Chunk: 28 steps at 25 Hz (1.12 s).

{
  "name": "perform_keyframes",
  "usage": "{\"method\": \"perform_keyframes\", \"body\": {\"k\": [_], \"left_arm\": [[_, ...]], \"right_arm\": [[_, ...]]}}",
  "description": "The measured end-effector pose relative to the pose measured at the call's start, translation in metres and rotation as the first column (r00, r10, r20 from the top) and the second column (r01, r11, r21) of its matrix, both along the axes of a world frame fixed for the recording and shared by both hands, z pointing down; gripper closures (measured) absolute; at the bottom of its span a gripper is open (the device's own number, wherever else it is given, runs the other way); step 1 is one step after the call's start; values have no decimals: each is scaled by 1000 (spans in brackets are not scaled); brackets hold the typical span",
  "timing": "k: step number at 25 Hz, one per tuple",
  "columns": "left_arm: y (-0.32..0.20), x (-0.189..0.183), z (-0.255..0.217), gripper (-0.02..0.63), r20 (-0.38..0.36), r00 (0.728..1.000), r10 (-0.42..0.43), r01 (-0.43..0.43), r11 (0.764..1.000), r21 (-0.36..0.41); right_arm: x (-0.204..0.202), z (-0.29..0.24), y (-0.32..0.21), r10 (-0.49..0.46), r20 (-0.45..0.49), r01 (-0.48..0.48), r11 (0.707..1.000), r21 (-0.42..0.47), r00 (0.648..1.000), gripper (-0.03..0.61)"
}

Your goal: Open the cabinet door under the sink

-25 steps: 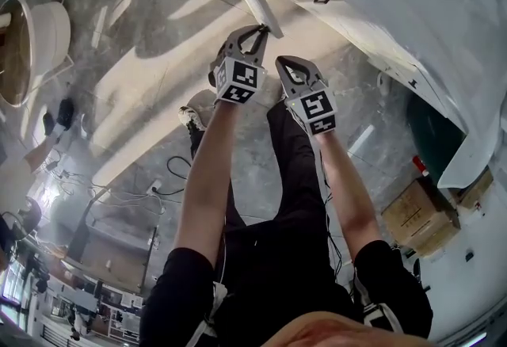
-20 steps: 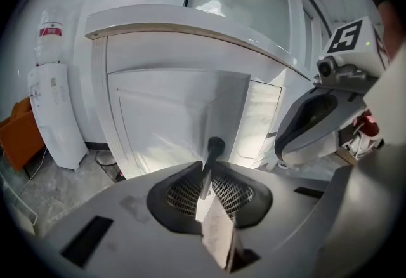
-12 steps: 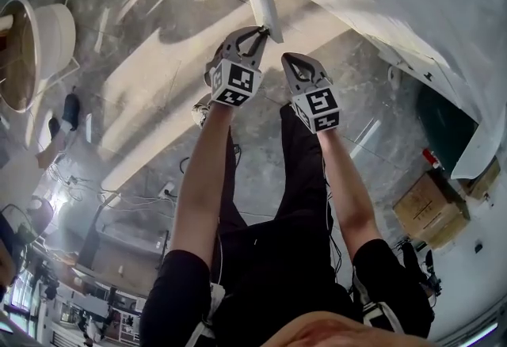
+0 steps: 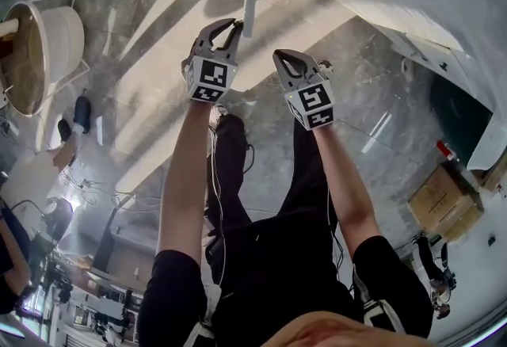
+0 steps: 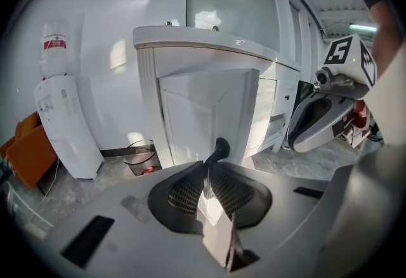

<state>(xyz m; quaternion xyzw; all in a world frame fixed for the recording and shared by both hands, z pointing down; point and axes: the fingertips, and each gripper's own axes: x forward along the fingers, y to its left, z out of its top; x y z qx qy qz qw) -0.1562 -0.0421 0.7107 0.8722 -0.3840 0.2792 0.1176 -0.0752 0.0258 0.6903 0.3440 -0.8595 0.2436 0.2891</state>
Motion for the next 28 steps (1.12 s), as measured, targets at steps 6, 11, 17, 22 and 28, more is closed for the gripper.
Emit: {"method": "perform_keyframes", "body": {"k": [6,11,17,22,28], "left_arm": [[-11,-38,-7,572,-23,1000,-16,17,999,31],[-19,-59,-7,574,-35,999,-8,10,999,52],[-25,-75,-5,575,-45,999,21,-18,998,61],[-29,-83,-6,575,-56,998,28,-24,997,70],[-28,-85,-6,575,-38,998,50,-47,996,77]], "right_arm": [[-15,1,-2,54,7,-54,998,23,998,520],[-28,5,1,109,11,-109,993,34,994,520],[-60,11,15,156,46,-157,987,19,987,520],[-78,17,24,152,49,-153,988,18,987,520],[-76,17,24,182,45,-183,983,24,982,520]]}}
